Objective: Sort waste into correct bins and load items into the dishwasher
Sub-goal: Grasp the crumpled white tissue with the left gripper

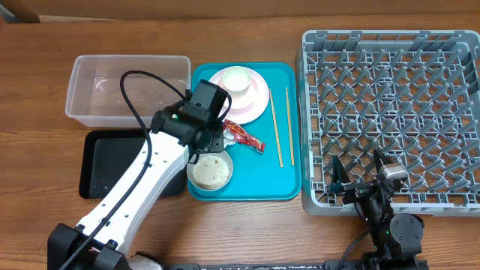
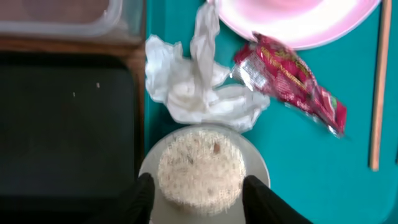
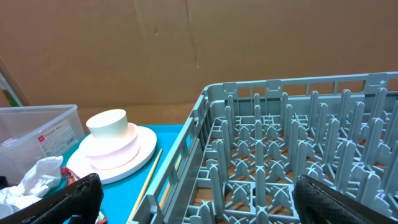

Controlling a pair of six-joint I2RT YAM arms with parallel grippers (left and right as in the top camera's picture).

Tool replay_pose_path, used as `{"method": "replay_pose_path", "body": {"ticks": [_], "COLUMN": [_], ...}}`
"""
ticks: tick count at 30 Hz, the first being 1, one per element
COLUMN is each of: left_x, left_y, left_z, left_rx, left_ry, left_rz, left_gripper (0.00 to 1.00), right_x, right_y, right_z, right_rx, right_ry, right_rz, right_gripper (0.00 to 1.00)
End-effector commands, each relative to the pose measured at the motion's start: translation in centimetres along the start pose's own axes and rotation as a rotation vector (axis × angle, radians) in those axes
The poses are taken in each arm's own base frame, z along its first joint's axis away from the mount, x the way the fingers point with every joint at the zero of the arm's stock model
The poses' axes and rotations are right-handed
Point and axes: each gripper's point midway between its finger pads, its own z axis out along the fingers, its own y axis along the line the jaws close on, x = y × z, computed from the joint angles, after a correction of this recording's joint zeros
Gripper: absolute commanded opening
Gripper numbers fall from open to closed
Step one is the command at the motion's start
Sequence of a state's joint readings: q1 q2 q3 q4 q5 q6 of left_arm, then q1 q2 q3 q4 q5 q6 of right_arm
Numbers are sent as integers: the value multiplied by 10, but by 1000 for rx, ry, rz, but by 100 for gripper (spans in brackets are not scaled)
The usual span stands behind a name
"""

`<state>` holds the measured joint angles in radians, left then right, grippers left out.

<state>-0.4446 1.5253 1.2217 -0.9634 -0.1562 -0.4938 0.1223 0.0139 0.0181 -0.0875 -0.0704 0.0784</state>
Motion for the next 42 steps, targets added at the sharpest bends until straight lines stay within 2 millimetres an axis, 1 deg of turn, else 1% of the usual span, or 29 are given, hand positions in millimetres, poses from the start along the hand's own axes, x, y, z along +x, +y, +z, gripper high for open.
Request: {"method": "replay_pose_path", "body": {"ticks": [1,6,10,13,23,29,32,34,36,37,39,42], "left_x": [2,-1,-4,-5,6,7,6,5,1,-3,-14,-29], "left_y": [9,4,2,0,2,2,1,-5,-13,-13,-9,2], "left_z": [16,34,40,44,67,74,75,74,69,66,56,46], "left_rx": [-52,-24,-10,-3,9,17,24,58,111,122,127,112], "left_ry": [-23,-75,-103,-117,-144,-168,-177,-173,-159,-153,-149,-157], "left_rz": [-6,6,14,11,14,16,16,30,58,52,29,5], "left_gripper": [52,53,56,56,59,60,62,63,64,65,65,65], "right_x": [1,1,1,1,1,1,1,1,1,0,1,1], "right_y": [-1,-1,-1,-1,-1,-1,-1,-1,-1,-1,-1,-1], "right_z": [0,0,0,0,0,0,0,0,0,0,0,0], "right_rx": [6,6,6,6,6,6,6,6,6,6,6,6], "right_ry": [-9,-9,-9,-9,-9,-9,-9,-9,-9,-9,-9,-9], "right_rz": [0,0,0,0,0,0,0,0,0,0,0,0], "right_gripper": [100,100,100,100,100,100,100,100,100,100,100,100]}}
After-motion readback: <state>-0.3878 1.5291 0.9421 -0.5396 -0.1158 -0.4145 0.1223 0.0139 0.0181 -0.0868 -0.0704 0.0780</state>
